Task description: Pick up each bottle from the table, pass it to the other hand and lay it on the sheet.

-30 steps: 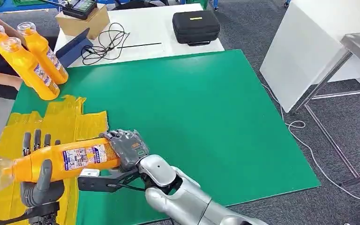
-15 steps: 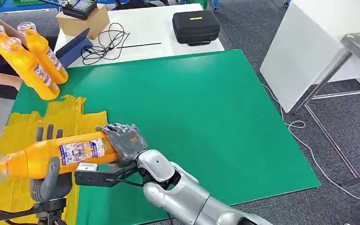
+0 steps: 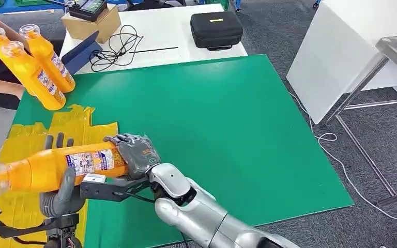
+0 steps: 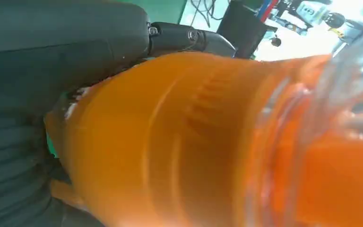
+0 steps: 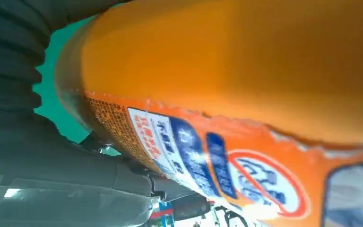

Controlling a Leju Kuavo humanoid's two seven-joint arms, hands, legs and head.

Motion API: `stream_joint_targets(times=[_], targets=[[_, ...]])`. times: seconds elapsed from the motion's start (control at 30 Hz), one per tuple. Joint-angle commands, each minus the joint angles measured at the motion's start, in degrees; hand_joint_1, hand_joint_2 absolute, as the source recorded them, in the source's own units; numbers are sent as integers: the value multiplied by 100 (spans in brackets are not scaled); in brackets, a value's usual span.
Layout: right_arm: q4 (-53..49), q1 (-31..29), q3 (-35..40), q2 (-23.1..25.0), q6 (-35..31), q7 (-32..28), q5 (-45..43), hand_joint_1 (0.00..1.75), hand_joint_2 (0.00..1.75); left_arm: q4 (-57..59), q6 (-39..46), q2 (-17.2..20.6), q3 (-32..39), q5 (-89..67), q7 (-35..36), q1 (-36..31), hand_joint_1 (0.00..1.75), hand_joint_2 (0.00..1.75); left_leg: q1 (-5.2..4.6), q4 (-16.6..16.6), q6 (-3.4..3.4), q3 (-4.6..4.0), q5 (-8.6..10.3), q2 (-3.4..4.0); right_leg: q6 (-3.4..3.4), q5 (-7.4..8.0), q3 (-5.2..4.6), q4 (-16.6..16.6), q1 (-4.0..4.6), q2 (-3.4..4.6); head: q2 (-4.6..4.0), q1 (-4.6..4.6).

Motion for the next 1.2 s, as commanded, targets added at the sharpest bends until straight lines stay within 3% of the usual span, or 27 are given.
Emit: stream_joint_targets(times=[0.03, 0.07, 0.73, 0.9, 0.93, 0.97, 1.03, 1.2], targets=[[617, -325, 197, -30, -86, 52, -227, 175, 175, 746, 231, 276, -615, 22, -249, -548, 157, 175, -3, -8, -4, 15, 1, -7, -1, -4, 17, -4, -2, -12, 0, 0], [624, -285, 176, -36, -69, 30, -235, 175, 175, 707, 303, 265, -571, -16, -325, -549, 175, 175, -1, -7, -8, 28, -4, -3, -4, -8, 30, -4, 1, -13, 0, 0], [748, -103, 229, -68, 165, -107, -349, 175, 175, 427, 462, 221, -313, -9, -537, -366, 175, 175, -1, -9, -7, 22, -3, -1, -2, -7, 22, -5, 0, -9, 0, 0], [735, -118, 246, -205, 197, -141, -203, 175, 175, 191, 400, 60, -287, -36, -543, -254, 175, 175, 1, -7, -6, 25, -6, -2, -1, -9, 27, -7, 2, -11, 0, 0], [710, -119, 266, -222, 97, -140, -106, 7, 175, 181, 410, 44, -280, -46, -537, -249, 175, 175, 2, -5, -5, 18, -3, -4, -1, -7, 20, -6, 3, -12, 0, -2], [668, 12, -5, -235, 143, -85, -299, 0, 0, 109, 440, 48, -210, -140, -558, -181, 175, 175, 0, -5, -4, 13, -1, -4, -1, -5, 14, -4, 1, -11, 0, 0], [317, 202, -208, -528, 88, -74, -280, 0, 0, -71, 468, 76, 14, -271, -653, -7, 175, 175, 1, -7, -5, 21, -3, -6, -1, -7, 24, -8, 2, -14, 0, -2], [-1782, 1418, -1372, -1419, 159, -881, -949, 0, 0, -384, 369, -11, 1065, -947, -799, 363, 175, 175, 5, -10, -3, 24, -2, -27, 1, -11, 35, -18, 6, -36, 0, 2]])
